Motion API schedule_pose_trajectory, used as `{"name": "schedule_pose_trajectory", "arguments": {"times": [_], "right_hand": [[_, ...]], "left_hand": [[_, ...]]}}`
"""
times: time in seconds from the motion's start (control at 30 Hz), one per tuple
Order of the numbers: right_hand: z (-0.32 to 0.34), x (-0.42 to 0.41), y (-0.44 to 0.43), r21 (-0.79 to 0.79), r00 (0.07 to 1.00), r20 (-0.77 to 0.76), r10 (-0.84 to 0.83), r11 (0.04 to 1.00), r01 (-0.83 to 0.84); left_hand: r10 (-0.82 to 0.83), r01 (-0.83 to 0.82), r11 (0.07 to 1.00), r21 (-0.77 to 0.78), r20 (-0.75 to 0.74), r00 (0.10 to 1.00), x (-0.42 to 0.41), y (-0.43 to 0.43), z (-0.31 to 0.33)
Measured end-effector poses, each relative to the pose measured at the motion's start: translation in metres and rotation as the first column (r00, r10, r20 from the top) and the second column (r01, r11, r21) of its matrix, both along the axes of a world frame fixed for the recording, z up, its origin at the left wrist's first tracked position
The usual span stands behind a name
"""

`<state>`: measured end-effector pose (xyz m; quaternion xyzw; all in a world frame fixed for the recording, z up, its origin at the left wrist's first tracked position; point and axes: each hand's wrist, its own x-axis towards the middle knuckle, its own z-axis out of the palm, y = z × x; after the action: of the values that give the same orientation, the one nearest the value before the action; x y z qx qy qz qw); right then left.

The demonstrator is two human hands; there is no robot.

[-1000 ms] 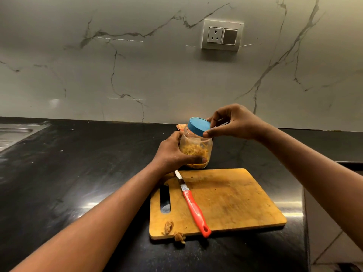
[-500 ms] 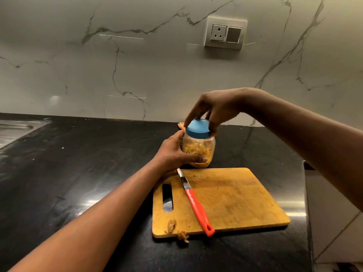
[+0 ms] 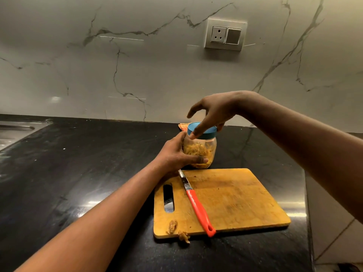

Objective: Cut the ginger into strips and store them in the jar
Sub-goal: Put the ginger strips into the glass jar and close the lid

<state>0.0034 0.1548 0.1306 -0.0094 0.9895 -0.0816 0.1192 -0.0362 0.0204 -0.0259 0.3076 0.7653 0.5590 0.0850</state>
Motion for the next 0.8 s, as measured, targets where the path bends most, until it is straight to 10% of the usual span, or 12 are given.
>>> {"name": "schedule_pose_trajectory", "arguments": {"times": [0.47, 0.8], "right_hand": [[0.006, 0.003, -0.001, -0.049, 0.997, 0.066, 0.046, 0.998, -0.043], [-0.025, 0.003, 0.005, 0.157, 0.959, -0.275, -0.071, 0.981, 0.117]], "left_hand": [[-0.008, 0.008, 1.0, 0.007, -0.04, 0.999, 0.005, 0.001, 0.001], [0.074, -0.07, 0.996, 0.057, -0.069, 0.995, 0.008, 0.003, -0.001]]}}
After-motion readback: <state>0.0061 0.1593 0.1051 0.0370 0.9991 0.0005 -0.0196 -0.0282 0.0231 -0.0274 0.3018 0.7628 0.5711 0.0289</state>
